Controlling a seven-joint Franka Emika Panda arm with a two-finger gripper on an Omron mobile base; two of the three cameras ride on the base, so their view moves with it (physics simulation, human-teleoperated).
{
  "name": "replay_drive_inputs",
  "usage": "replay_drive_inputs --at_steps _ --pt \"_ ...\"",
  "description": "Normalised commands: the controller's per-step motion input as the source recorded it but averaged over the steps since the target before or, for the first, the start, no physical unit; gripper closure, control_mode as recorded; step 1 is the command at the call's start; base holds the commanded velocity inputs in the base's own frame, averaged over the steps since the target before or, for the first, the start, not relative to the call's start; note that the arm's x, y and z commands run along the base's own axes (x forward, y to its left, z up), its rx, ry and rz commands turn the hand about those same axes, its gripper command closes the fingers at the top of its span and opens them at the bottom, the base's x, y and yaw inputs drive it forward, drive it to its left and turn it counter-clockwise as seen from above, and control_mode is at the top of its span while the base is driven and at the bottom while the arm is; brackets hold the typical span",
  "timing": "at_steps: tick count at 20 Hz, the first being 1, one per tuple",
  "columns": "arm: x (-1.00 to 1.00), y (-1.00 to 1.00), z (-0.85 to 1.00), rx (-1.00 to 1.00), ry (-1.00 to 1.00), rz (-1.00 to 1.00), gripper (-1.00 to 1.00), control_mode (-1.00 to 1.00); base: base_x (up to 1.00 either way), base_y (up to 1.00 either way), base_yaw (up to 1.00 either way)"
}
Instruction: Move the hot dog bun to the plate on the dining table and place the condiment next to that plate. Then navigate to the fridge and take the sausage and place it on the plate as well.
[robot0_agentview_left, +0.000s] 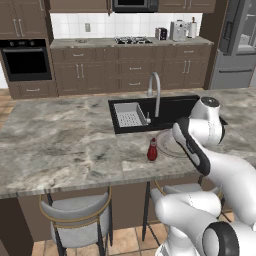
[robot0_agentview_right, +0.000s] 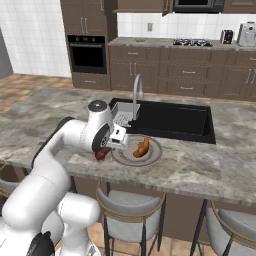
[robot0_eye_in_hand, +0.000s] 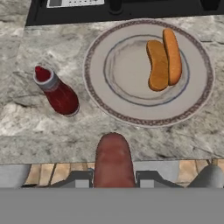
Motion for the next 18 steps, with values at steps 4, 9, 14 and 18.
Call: replay_drive_inputs --at_steps 4,9,14,18 --pt "0.73 -0.01 -0.22 0.00 -0.05 0.03 1.00 -1.00 0.00 0.00 0.00" --pt "0.80 -0.10 -0.11 0.00 0.00 0.01 1.00 -1.00 0.00 0.00 0.00" --pt "0.64 -0.33 -0.07 0.00 0.00 0.01 1.00 -1.00 0.00 0.00 0.00" --pt "0.32 -0.11 -0.32 0.00 0.00 0.02 1.00 -1.00 0.00 0.00 0.00"
